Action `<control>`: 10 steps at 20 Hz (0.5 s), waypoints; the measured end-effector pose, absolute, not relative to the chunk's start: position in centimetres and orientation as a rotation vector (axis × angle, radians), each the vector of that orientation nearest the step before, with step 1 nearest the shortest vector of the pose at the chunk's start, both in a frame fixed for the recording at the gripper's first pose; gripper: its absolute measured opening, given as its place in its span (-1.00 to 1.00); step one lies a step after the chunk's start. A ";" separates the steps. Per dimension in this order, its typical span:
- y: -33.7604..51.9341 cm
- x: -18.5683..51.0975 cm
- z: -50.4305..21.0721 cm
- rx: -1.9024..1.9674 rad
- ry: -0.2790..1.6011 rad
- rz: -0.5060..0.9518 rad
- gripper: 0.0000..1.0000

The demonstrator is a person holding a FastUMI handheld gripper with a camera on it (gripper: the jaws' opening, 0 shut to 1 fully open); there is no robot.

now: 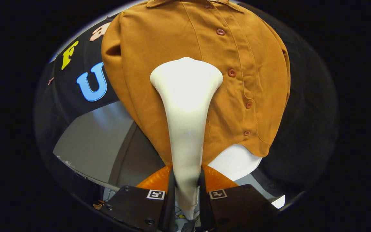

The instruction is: Iron the clothes twice with a garment steamer, once on the left side and once on the right side.

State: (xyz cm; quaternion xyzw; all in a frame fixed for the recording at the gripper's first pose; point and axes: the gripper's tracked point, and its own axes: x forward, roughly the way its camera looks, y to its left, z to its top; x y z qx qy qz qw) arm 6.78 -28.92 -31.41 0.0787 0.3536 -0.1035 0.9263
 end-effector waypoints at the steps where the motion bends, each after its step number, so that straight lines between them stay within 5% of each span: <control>1: -29.0 6.4 -31.6 0.165 0.733 -0.216 -0.31; 10: -29.8 4.6 -28.4 0.154 0.682 -0.241 -0.31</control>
